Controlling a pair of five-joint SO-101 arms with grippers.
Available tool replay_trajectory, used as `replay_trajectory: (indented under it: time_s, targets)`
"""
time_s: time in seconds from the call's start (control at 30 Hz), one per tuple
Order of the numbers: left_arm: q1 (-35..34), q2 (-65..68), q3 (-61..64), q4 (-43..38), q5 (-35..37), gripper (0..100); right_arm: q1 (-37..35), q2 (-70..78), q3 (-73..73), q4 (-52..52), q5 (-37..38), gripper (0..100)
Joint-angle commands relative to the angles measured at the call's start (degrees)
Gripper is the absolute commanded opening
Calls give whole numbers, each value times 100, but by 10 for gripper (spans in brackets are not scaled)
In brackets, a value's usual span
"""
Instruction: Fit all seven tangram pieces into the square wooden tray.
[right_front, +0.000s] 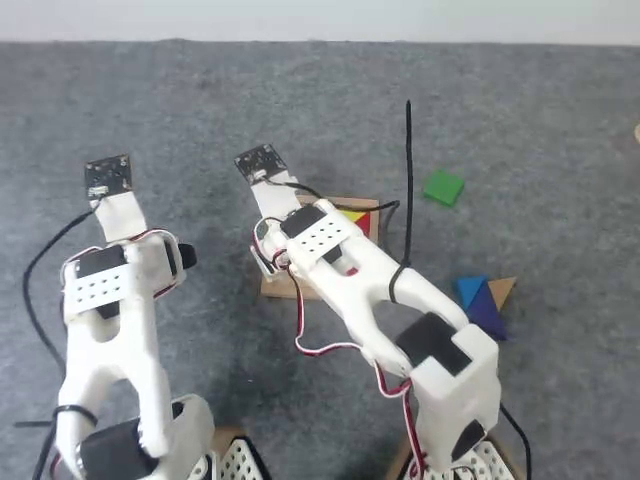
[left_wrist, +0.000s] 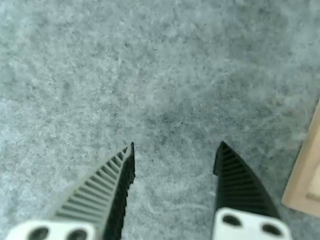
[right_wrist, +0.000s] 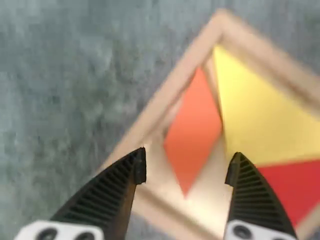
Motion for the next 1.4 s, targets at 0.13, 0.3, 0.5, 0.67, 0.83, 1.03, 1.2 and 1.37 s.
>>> replay_trajectory:
  time_s: [0.13,0.3,0.5,0.67,0.83,1.03,1.2,1.37]
  targets:
    - [53,-202,-48,-114,26,250,251,-1560,510,-84,369,256]
    - [299,-229,-31,-70,-97,253,1121,-2809,1319,-189,580,256]
    - [1152,-237,-92,360,-598,254,2536,-3899,3385,-1130,1169,256]
    - [2505,-211,-664,862,-695,254,2949,-4347,4932,-2062,2251,256]
    - [3516,26,-1534,1143,-615,254,3336,-4593,5345,-2580,2233,195]
    - [3446,1204,-1666,624,-457,254,3284,-4602,5521,-2870,2277,85]
    - [3103,1776,-1710,378,-651,253,3310,-4602,5503,-2879,2277,99]
    - [2778,1846,-1833,167,-642,253,3284,-4602,5503,-2879,2259,99]
